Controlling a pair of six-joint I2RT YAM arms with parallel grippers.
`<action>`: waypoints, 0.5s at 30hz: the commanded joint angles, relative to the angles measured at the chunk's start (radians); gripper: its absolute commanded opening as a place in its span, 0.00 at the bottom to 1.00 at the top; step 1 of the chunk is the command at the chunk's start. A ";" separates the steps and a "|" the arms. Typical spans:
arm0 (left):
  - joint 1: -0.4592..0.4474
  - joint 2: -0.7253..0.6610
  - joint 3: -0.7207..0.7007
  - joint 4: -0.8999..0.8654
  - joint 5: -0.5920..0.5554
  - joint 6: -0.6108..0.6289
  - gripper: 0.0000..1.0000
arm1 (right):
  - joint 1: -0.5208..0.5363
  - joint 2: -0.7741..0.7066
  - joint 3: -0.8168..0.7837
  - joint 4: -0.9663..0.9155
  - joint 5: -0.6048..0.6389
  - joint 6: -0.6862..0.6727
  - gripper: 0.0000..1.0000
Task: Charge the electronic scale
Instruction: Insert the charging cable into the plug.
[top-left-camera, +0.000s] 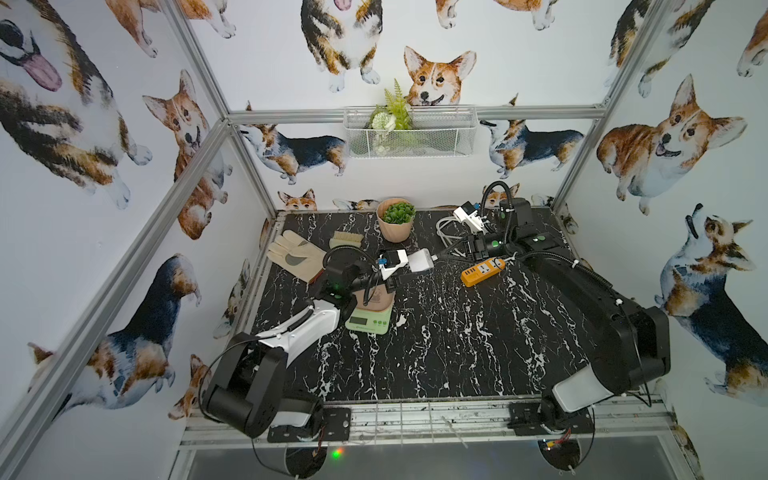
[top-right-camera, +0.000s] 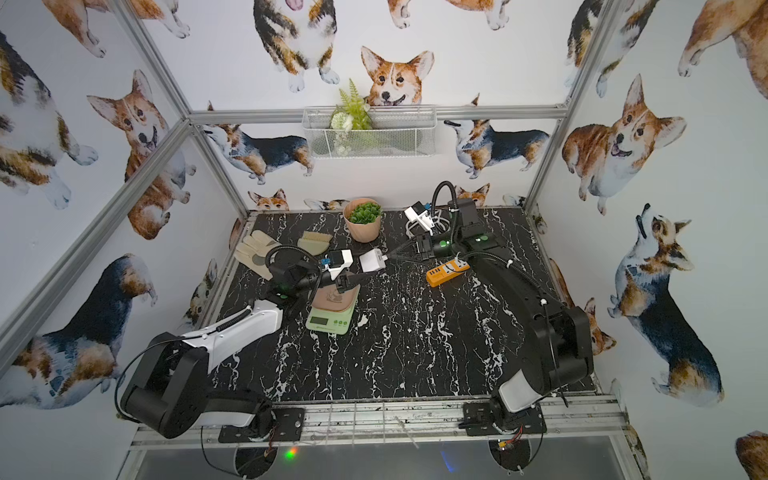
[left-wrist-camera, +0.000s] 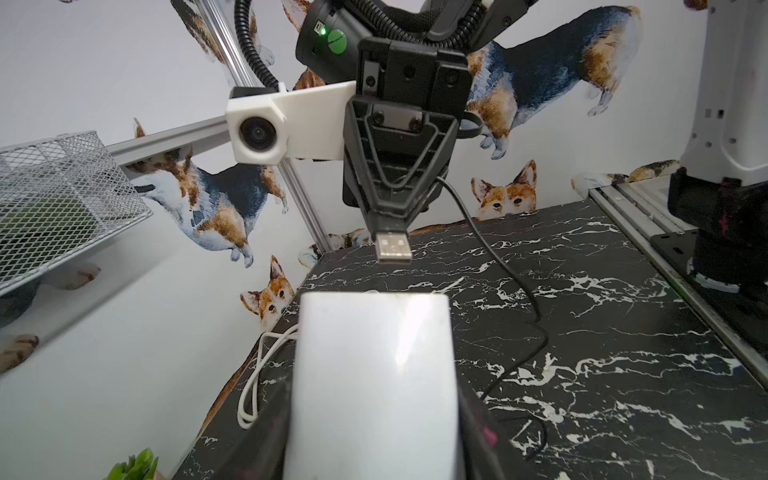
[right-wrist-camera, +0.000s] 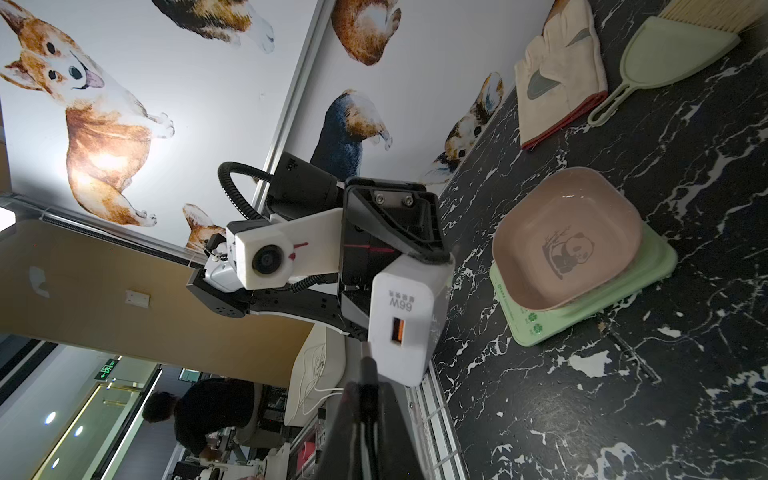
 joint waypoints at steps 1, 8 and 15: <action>0.001 -0.009 0.004 0.019 0.019 0.032 0.00 | 0.009 0.007 0.001 0.034 0.027 0.021 0.00; 0.001 -0.022 -0.002 -0.002 0.016 0.043 0.00 | 0.025 0.023 0.016 0.021 0.056 0.021 0.00; 0.000 -0.020 0.005 -0.015 0.019 0.044 0.00 | 0.030 0.025 0.020 0.003 0.083 0.011 0.00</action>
